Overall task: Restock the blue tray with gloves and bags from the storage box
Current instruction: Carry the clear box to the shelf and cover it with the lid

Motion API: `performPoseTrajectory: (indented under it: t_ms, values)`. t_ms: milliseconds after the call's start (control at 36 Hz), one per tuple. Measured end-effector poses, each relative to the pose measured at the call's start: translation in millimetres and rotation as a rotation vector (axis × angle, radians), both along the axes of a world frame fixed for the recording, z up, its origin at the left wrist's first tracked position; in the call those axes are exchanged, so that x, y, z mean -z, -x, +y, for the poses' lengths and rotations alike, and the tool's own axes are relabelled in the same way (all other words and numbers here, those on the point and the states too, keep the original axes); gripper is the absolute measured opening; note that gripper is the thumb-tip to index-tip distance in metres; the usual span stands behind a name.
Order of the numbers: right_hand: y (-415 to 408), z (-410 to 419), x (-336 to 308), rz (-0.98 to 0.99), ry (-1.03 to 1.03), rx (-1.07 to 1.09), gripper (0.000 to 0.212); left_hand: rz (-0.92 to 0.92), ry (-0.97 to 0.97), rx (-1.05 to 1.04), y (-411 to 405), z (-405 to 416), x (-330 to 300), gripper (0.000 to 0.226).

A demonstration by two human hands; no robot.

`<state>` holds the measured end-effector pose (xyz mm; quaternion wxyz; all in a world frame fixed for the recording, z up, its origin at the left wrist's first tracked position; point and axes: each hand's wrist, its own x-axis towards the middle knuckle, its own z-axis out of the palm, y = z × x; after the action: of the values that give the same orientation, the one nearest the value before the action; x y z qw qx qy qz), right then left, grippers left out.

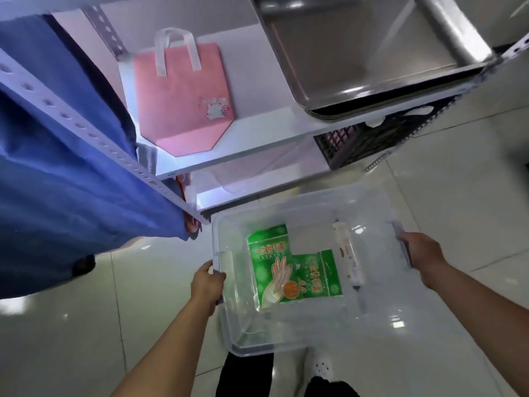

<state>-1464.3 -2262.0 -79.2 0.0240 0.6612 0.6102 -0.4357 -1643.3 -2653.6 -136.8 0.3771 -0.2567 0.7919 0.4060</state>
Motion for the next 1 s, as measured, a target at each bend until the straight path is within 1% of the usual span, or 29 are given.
performPoseTrajectory:
  t_ms: [139,222,278,333,444,556,639,722,778,833,889,944,972,1000]
  values:
    - [4,0,85,0.005,-0.037,-0.067,0.024,0.048,0.052,0.062,0,3,70,0.039]
    - [5,1,148,0.035,-0.028,-0.064,0.029,0.076,0.077,0.076,3,5,125,0.039]
    - [6,1,188,0.058,-0.035,-0.063,0.029,0.103,0.089,0.092,7,5,161,0.038]
    - [11,1,226,0.085,-0.039,-0.077,0.027,0.125,0.103,0.119,13,5,194,0.03]
    - [27,0,295,0.148,-0.038,-0.099,0.028,0.216,0.21,0.261,33,3,255,0.011]
    - [45,0,354,0.247,-0.037,-0.098,0.033,0.239,0.244,0.372,59,-1,305,0.015]
    - [61,6,391,0.293,-0.048,-0.099,0.037,0.186,0.211,0.424,77,3,321,0.018]
    - [71,11,418,0.306,-0.066,-0.141,0.045,0.026,0.184,0.538,89,11,319,0.016]
    - [78,11,428,0.303,-0.118,-0.18,0.048,-0.034,0.185,0.61,92,14,315,0.022]
    - [80,8,433,0.295,-0.159,-0.192,0.048,-0.04,0.18,0.634,92,16,314,0.031]
    - [82,5,436,0.207,-0.194,-0.265,0.054,-0.036,0.218,0.661,93,14,313,0.031]
    - [80,1,437,0.088,-0.247,-0.361,0.066,-0.019,0.329,0.771,94,16,309,0.03]
    - [78,-2,437,0.046,-0.282,-0.4,0.07,0.021,0.404,0.841,94,18,307,0.03]
    - [75,-4,434,0.01,-0.327,-0.438,0.071,0.1,0.47,0.91,96,20,303,0.031]
